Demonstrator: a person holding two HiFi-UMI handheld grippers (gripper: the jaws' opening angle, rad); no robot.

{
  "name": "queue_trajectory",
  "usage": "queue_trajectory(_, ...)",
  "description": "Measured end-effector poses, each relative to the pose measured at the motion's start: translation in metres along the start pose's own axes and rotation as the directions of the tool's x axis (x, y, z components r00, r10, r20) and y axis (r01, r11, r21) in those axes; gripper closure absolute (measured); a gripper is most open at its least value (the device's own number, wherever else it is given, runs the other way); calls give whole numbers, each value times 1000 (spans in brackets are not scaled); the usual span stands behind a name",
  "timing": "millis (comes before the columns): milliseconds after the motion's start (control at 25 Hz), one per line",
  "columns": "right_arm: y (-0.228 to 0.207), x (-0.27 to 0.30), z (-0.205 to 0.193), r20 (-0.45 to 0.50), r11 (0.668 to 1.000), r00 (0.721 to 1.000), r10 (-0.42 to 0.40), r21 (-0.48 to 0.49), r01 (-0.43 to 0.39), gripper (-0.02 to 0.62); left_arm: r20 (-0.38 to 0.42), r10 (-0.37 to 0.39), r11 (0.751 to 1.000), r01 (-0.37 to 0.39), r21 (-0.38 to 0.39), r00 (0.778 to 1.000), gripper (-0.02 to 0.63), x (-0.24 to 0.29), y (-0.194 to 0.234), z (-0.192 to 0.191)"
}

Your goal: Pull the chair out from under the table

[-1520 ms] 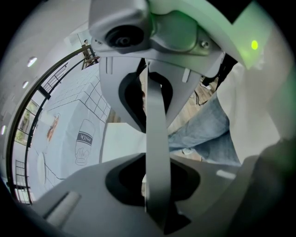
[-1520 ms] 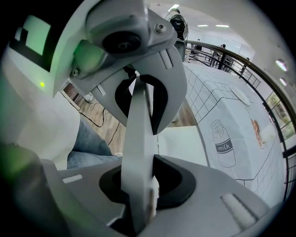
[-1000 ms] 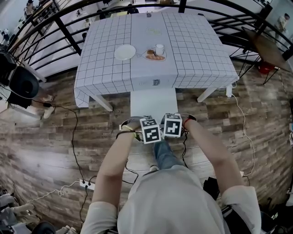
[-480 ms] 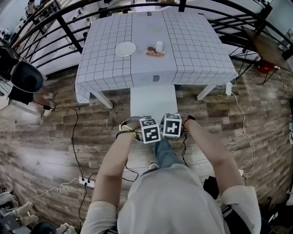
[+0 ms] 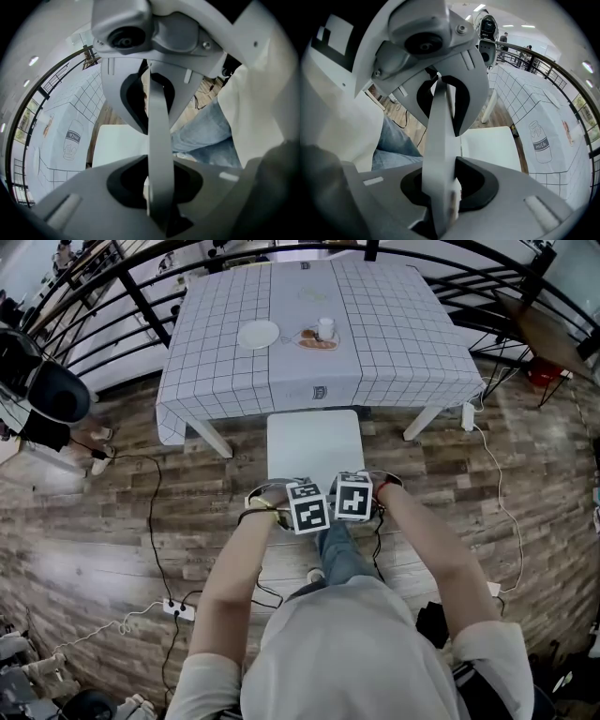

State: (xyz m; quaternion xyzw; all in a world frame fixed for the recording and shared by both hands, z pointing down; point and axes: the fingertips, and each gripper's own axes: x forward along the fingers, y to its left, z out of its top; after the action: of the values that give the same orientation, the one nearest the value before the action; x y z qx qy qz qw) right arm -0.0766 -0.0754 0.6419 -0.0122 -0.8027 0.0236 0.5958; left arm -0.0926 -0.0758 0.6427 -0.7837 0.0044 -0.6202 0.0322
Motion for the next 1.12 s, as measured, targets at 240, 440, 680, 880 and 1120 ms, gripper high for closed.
queue_trajectory(240,12,1,1,-1,1000,1000,-4,0,4,518,3,-4,1000,4,-3,1000,528,-1,-13,0)
queue_trajectory(440,24,2,0,-4,1000,1000,-1,-9,1,517,9,-2,1000,2,-8,1000,527,-2,-25,0)
queue_trajectory(680,38,3,0,0,1000,1000,-6,-3,6,517,6,-8,1000,8,-10,1000,526,-1,-39,1)
queue_trajectory(880,46,3,-1,6,1000,1000,-3,5,3,517,2,-10,1000,10,-22,1000,526,-2,-47,1)
queue_trajectory(1120,64,3,-2,3,1000,1000,18,1,-18,517,4,-14,1000,14,-18,1000,527,-3,-64,3)
